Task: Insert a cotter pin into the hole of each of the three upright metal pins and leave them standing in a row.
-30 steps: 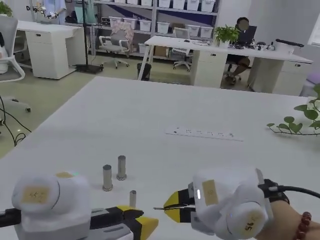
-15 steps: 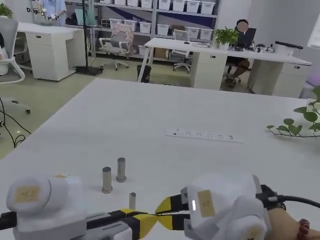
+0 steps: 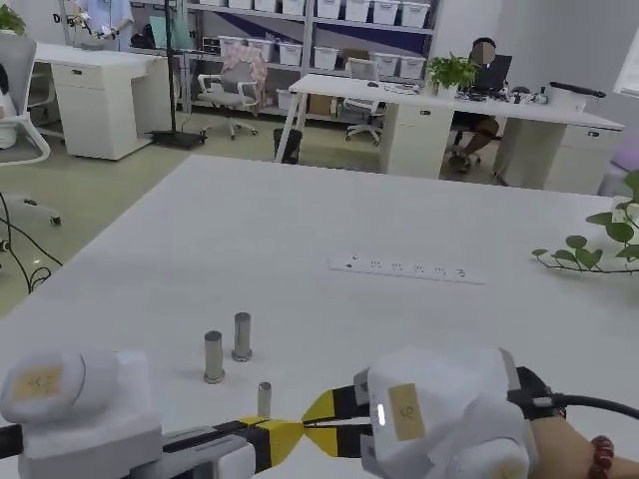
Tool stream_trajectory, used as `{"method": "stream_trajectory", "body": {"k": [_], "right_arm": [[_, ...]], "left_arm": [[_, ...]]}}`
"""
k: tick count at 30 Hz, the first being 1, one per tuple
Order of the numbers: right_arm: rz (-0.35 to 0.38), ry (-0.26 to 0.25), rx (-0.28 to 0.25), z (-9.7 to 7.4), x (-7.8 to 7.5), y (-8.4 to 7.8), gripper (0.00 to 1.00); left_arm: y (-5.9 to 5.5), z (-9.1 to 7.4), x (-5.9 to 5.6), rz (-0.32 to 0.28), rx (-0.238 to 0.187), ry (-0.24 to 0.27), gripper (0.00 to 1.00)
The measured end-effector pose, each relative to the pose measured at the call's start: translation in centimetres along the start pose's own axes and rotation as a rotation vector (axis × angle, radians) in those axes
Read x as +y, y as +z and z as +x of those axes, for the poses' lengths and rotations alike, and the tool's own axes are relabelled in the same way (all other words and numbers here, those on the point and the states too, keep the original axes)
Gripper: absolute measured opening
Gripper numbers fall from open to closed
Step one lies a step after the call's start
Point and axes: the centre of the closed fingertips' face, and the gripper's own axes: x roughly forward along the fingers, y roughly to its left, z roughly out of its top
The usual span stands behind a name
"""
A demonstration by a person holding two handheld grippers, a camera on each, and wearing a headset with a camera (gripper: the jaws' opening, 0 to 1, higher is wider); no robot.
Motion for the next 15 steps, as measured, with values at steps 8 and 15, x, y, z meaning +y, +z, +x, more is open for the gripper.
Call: {"method": "stream_trajectory", "body": {"k": [8,15], "right_arm": [[0.001,0.000,-0.005,0.11,0.15,0.02,0.03],[0.035,0.019,-0.020,0.31,0.43,-0.07,0.04]], "left_arm": [[-0.15,-0.04,0.11,0.035,0.011,0.000,0.00],[-0.57,0.03,0.18,0.129,0.048,0.013,0.00]]}}
